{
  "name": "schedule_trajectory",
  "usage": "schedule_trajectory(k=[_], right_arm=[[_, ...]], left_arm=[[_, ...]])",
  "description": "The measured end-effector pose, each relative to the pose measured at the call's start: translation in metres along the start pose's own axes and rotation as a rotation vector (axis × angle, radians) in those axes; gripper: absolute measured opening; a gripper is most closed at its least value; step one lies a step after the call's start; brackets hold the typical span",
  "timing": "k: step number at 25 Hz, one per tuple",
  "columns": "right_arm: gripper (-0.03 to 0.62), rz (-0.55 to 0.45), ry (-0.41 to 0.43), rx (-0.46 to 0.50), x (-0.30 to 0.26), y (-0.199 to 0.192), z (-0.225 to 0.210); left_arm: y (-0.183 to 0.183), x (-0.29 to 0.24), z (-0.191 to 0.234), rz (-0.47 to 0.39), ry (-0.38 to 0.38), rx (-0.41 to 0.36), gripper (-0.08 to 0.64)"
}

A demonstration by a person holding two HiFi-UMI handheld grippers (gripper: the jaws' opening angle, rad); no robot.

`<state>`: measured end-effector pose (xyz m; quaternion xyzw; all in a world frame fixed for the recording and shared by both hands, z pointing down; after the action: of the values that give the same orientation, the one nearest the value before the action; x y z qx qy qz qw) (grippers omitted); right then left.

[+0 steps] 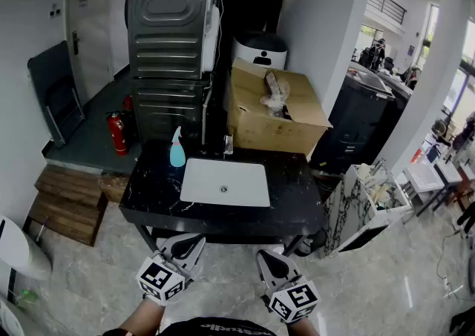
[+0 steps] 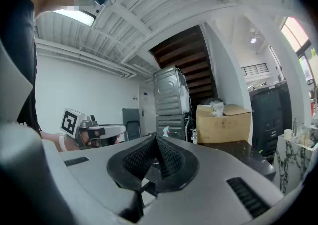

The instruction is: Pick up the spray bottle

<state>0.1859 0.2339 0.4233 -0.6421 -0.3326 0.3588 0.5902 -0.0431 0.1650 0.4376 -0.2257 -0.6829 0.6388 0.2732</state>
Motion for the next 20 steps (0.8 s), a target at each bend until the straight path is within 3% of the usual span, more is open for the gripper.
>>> schedule_trajectory(k=[9, 14, 20], right_arm=[[0.037, -0.009, -0.002, -0.003, 0.003, -0.003, 0.012], [0.037, -0.026, -0.007, -0.051, 0.003, -0.005, 0.013], [0.037, -0.026, 0.002, 0.007, 0.001, -0.007, 0.02]], left_arm=[[-0.003, 0.011, 0.002, 0.001, 0.013, 0.037, 0.015], [-0.004, 0.016, 0.003, -0.002, 0.008, 0.044, 0.015], [-0.007, 0.023, 0.008, -0.001, 0.016, 0.058, 0.015]])
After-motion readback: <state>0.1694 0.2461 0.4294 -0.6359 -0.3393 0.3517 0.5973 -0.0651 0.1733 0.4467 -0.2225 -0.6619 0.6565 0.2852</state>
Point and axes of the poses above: the fingertips, and each gripper's own axes: x backward along the fingers, z to its left, y out of its top, the point moved 7 cm from there along x, backward along the fingers, and after that the axes turned 3 degrees about y, right-handed, at the moved point
